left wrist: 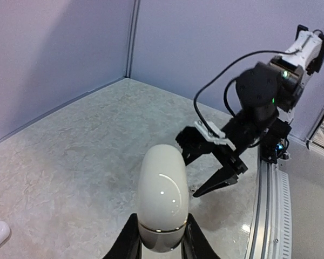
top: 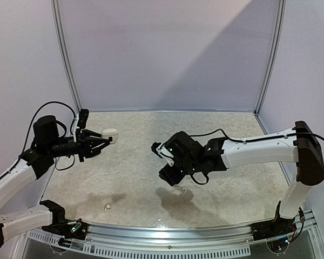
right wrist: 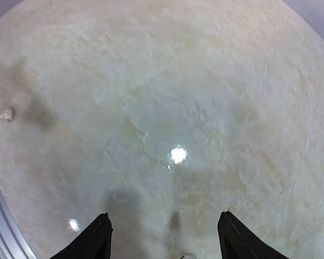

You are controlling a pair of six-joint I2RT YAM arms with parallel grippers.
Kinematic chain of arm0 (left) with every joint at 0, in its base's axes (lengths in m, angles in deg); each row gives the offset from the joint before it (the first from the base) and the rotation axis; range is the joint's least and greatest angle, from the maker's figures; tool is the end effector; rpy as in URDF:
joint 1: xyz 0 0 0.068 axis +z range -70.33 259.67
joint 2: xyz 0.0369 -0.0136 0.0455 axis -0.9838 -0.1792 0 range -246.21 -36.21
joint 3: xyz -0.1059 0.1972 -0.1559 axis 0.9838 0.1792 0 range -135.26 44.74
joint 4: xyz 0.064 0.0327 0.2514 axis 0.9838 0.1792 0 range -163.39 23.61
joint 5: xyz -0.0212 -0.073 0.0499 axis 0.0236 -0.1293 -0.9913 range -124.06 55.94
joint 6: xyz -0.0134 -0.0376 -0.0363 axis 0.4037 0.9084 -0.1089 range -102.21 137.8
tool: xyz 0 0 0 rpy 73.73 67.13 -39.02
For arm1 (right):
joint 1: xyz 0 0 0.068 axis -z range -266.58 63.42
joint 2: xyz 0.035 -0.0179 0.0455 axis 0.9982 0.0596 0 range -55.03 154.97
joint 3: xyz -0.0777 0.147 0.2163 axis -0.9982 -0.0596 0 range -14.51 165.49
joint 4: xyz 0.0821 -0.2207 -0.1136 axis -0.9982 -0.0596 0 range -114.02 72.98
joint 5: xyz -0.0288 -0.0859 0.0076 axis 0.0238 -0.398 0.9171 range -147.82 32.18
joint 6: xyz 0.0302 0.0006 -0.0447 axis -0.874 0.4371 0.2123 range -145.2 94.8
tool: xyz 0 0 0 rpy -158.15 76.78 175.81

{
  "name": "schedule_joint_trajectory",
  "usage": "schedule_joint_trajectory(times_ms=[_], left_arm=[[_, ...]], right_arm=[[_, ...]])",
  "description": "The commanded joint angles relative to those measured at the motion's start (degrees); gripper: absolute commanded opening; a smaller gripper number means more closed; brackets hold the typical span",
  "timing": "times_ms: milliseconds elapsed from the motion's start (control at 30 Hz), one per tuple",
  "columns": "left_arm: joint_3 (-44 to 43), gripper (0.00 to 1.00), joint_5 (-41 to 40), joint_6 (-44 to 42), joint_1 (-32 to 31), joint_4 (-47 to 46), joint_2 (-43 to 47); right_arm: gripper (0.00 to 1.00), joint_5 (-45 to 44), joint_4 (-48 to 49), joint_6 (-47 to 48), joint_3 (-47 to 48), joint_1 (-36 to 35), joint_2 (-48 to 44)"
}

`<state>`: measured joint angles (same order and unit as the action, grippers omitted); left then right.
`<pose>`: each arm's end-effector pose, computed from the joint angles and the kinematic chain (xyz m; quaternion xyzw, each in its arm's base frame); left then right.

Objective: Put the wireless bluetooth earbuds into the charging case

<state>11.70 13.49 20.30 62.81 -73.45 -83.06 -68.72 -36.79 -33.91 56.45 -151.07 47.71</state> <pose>0.1713 -0.0795 0.2825 0.3369 0.6832 -0.4077 0.5035 0.1722 0.3452 0.2076 -0.4120 0.8454 0.1234 0.3167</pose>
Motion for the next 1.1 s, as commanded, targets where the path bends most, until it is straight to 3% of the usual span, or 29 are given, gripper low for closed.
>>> schedule_joint_trajectory(times_ms=[0,100,267,433,1067], left_arm=[[-0.16,0.00,6.08,-3.07,-1.28,-0.12,0.01],[-1.25,0.00,7.28,-6.40,-2.38,1.87,-0.03],[-2.90,0.00,10.39,-11.08,-4.84,3.85,-0.48],[-4.43,0.00,12.92,-13.70,-6.94,5.95,-1.02],[-6.63,0.00,14.82,-22.28,-9.53,10.98,-2.64]], right_arm=[[0.70,8.09,-0.49,5.23,7.80,0.62,-6.17],[0.83,16.23,2.04,7.98,11.88,0.68,-7.85],[0.86,24.58,6.56,11.67,16.41,0.58,-6.65],[0.95,31.77,6.56,14.02,20.58,0.38,-2.85],[0.93,25.18,4.94,17.32,27.18,-0.42,3.49]])
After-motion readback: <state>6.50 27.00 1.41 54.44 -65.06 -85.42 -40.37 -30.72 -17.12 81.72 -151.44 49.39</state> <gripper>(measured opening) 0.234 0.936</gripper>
